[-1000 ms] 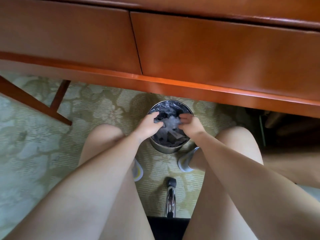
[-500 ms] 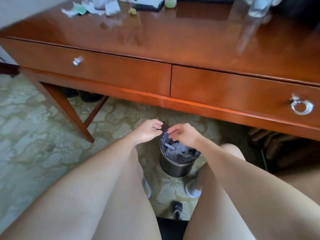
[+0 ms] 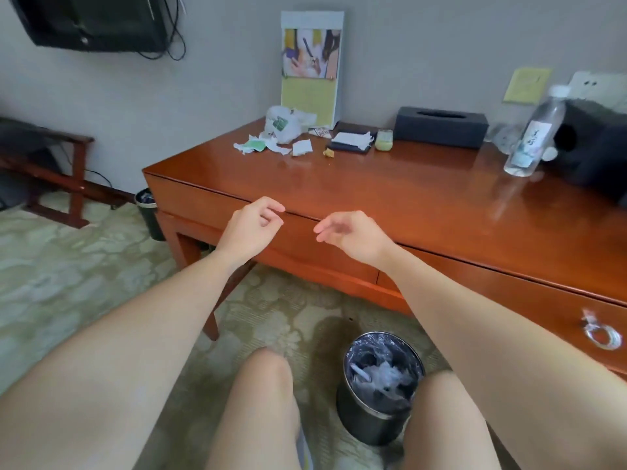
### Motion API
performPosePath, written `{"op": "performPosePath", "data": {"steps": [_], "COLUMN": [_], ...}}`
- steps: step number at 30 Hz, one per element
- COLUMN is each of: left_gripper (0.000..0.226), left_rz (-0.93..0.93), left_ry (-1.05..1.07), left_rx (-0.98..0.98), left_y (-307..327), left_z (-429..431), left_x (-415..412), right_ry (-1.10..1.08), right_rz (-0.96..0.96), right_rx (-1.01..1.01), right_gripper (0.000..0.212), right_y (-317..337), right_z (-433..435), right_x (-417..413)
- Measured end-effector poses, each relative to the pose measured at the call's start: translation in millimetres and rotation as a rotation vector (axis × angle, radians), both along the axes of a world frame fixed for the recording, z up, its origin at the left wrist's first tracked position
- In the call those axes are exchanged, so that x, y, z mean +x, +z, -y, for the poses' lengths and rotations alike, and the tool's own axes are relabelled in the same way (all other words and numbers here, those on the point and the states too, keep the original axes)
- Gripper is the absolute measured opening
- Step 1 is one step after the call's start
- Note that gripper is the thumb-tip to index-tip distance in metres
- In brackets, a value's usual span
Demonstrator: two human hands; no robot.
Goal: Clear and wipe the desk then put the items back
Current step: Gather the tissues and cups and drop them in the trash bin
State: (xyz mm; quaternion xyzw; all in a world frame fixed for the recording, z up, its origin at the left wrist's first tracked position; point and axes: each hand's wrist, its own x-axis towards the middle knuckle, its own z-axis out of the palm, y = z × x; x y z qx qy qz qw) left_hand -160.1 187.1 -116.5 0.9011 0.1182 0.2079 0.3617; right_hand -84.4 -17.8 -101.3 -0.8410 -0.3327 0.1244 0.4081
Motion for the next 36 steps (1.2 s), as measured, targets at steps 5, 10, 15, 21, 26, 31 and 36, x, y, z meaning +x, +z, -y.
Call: {"op": "performPosePath", "data": {"steps": [5,10,15,21,26,31,36], "left_gripper": [0.021,0.024,0.026,0.049,0.054,0.030,0.025], "left_rz": [-0.013,-0.049,-0.068,-0.041,-0.010,-0.104,-0.099], "left_ry": [0.006,-0.008,0.022,0.020,-0.188,-0.154,-0.081], "left_rx": [-0.006,-0.037,-0.032,0.060,0.334,0.481,0.482], "left_y": [19,16,19,20,24,16,19], "left_z": [-37,-66,-90,-109,-113,-116,-113], "left_x": [33,81,151,242,286,299,300], "right_ry": [-0.201,-0.322,-0.391,-0.421,-0.209,-0.165,-0.157], "right_rz": [0.098,0.092,0.157,0.309,0.473,0.518,0.452], "right_rx": [0.094,-0.005,-0.037,-0.093,-0.209,-0.215,-0.137], "right_gripper": [0.025,0.028,0.034,0.048,0.059,0.038,0.027], "right_y": [20,18,10,1,-1,-3,-2], "right_z": [-23,-43,-66,-100,-117,-122,-114], "right_x": [41,104,169,233,262,278,287]}}
